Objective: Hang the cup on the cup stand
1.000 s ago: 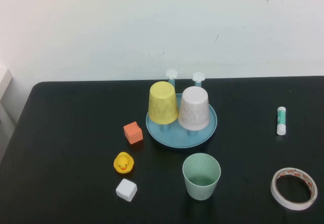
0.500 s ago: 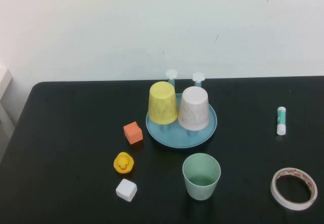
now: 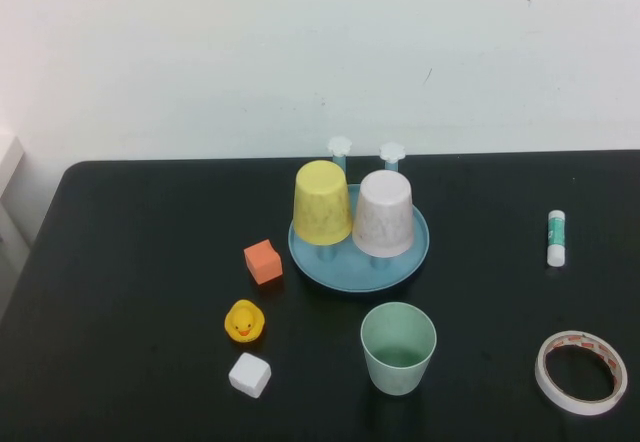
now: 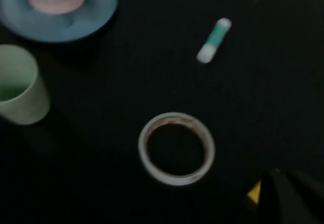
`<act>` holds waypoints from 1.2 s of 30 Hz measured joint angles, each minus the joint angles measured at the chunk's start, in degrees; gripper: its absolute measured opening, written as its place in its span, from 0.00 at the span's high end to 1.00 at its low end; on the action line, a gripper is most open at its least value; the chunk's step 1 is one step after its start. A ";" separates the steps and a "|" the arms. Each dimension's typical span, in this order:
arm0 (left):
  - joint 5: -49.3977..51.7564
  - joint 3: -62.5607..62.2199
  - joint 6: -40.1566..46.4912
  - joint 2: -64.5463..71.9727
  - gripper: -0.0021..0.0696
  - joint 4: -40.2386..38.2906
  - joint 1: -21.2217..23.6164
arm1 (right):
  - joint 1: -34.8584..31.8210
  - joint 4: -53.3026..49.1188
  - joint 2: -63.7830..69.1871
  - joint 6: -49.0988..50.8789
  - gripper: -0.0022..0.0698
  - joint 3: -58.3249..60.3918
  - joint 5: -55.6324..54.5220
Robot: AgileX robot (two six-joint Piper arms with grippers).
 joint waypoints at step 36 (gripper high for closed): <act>-2.87 3.58 0.69 1.50 0.97 -0.94 0.00 | 24.99 32.11 74.54 -39.09 0.30 -35.98 -7.07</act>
